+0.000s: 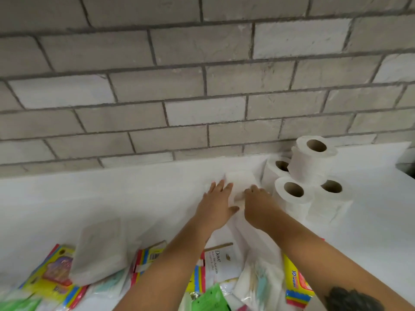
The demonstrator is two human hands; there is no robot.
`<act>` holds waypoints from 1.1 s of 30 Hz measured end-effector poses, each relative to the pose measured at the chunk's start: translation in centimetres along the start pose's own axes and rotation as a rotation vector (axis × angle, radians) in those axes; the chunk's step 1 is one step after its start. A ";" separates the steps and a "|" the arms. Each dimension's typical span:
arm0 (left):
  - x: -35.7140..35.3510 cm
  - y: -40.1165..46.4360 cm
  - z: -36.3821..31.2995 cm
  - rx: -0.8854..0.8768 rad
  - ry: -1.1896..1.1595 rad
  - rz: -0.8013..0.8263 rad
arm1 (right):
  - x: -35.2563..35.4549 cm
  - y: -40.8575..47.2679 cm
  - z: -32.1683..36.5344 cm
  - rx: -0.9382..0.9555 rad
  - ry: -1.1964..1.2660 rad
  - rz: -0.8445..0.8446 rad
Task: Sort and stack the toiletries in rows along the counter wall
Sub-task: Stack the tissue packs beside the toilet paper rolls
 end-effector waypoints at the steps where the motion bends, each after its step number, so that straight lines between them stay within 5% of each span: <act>1: 0.9 -1.0 0.6 0.008 -0.018 -0.029 | 0.2 -0.2 0.4 0.002 0.038 -0.014; 10: 9.1 -13.6 9.2 0.171 -0.153 -0.415 | 0.6 -4.4 10.6 0.233 0.325 0.082; 16: 9.9 -20.4 16.4 0.436 -0.122 -0.255 | -0.8 -7.6 18.4 0.400 0.501 0.253; 23: 7.7 -24.0 18.9 0.490 -0.055 0.016 | -3.8 -9.3 24.2 0.499 0.405 0.309; 33: 8.2 -22.2 17.6 0.446 -0.070 -0.148 | -2.4 -8.9 24.3 0.470 0.447 0.129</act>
Point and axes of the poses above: each hand's wrist, its own y-axis towards the middle knuckle, its own x-axis out of the back of the hand, z = x × y, the point moved 6 cm from there along y, towards the middle knuckle, and after that the axes turned 6 degrees about -x, right-handed, at the moved point
